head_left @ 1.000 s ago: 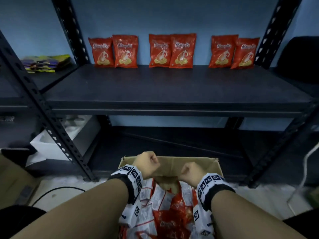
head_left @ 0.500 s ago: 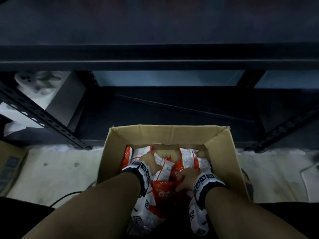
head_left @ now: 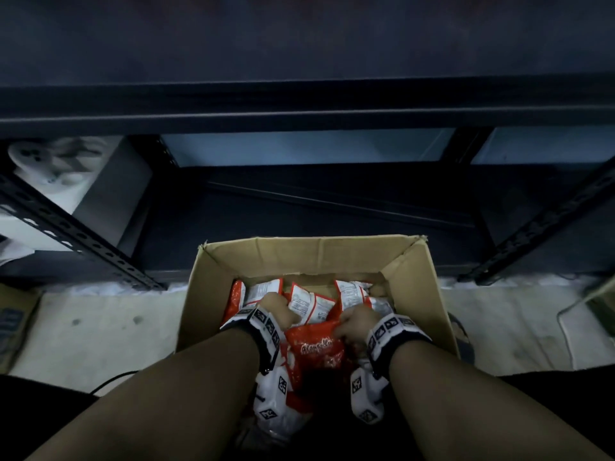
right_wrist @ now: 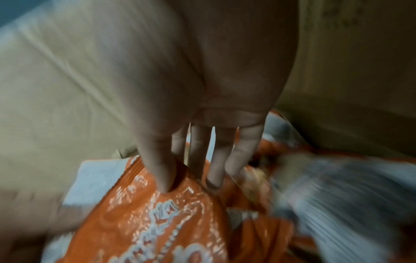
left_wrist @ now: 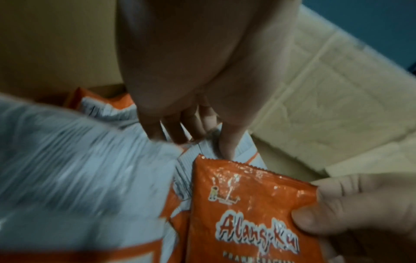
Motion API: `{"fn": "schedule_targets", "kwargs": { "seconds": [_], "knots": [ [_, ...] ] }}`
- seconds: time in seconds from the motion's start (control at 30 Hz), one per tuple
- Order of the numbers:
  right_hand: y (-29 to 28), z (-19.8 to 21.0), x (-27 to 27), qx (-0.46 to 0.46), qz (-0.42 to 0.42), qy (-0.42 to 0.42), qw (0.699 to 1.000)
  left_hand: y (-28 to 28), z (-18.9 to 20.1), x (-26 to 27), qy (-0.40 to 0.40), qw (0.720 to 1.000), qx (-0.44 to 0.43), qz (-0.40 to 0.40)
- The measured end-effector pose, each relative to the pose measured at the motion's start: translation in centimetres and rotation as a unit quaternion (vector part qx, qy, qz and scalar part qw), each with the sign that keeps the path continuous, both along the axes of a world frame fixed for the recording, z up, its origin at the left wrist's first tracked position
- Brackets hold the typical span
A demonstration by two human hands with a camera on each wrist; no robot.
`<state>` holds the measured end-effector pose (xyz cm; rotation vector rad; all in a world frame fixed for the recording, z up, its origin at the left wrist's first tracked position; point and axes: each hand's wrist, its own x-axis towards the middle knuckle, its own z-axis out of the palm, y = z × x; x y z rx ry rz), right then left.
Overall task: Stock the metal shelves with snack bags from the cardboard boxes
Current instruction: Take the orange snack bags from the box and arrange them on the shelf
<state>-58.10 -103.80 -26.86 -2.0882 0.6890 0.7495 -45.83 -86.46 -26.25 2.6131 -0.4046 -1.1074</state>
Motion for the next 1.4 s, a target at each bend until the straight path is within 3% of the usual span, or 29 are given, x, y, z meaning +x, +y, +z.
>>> {"fn": "schedule_targets", "kwargs": {
  "seconds": [0.13, 0.37, 0.57, 0.83, 0.93, 1.07, 1.23, 1.4],
  "knots": [
    [-1.0, 3.1, 1.1, 0.024, -0.070, -0.030, 0.997, 0.1, 3.6, 0.7, -0.011, 0.996, -0.074, 0.046],
    [-3.4, 11.1, 3.6, 0.047, -0.054, -0.089, 0.993, 0.4, 11.7, 3.1, 0.032, 0.982, -0.180, 0.058],
    [-4.2, 18.9, 5.0, 0.064, -0.045, -0.182, 0.980, 0.5, 20.2, 5.4, 0.042, 0.971, -0.233, -0.018],
    [-4.9, 28.6, 4.6, 0.057, -0.018, -0.295, 0.954, 1.3, 32.2, 6.1, -0.037, 0.955, -0.280, -0.088],
    [-4.9, 32.1, 3.8, 0.040, -0.018, -0.362, 0.931, 1.6, 34.8, 5.8, -0.090, 0.938, -0.323, -0.086],
    [-5.0, 35.8, 2.9, 0.026, -0.052, -0.475, 0.878, 1.7, 37.4, 5.0, -0.150, 0.900, -0.405, -0.059],
    [-4.8, 39.4, 1.5, -0.005, -0.092, -0.566, 0.819, 1.6, 39.2, 4.6, -0.209, 0.842, -0.497, 0.031],
    [-4.6, 41.4, 0.9, -0.075, -0.148, -0.676, 0.718, 1.7, 39.0, 5.1, -0.264, 0.804, -0.527, 0.081]
  ]
}}
